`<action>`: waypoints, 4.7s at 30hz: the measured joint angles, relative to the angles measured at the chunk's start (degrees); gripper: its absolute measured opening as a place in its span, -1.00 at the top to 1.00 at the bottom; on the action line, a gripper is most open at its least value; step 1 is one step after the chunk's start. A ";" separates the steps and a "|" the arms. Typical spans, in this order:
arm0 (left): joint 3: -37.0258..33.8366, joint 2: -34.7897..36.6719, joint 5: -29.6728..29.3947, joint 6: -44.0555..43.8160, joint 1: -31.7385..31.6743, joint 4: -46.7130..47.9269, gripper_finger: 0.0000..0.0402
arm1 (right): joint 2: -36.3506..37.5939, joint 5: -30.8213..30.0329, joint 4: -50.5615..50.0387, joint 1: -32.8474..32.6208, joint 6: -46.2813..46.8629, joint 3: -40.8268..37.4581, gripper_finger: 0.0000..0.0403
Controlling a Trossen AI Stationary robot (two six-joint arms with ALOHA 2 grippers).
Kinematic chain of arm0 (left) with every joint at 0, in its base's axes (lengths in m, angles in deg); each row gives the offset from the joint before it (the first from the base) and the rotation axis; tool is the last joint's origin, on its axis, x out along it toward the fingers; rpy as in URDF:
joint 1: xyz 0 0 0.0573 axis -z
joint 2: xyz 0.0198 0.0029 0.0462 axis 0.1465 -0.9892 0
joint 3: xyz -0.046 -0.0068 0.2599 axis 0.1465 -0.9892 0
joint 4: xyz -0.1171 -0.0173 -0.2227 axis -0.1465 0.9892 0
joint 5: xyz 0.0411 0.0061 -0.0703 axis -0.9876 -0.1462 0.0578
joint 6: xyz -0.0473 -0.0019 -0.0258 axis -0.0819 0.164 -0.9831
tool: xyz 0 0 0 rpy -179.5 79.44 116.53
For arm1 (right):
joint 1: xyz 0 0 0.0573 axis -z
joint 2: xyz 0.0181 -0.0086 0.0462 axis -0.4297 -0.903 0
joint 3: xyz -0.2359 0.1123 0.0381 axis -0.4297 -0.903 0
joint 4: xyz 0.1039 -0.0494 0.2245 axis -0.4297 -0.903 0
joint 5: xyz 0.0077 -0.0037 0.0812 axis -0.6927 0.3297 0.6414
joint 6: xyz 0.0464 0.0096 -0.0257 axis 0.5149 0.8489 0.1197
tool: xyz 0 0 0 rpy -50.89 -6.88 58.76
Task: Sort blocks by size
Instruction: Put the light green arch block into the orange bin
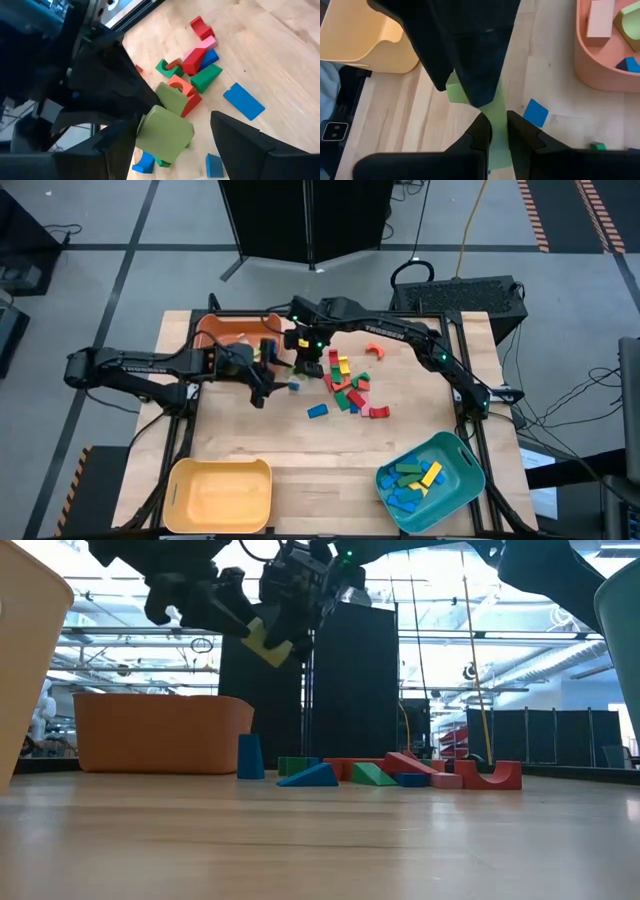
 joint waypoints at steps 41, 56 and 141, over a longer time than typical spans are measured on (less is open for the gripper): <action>-0.02 -0.03 1.31 0.69 0.62 0.53 -0.26 | -0.83 5.86 -0.54 0.15 -2.13 -0.02 0.83; -0.02 -0.01 1.32 1.89 0.62 1.09 -0.22 | -2.49 7.38 -0.05 0.13 -2.80 -0.07 0.83; -0.02 0.21 -16.73 -29.41 -24.69 15.53 0.24 | -1.64 -32.15 10.96 4.55 -22.37 -19.10 0.38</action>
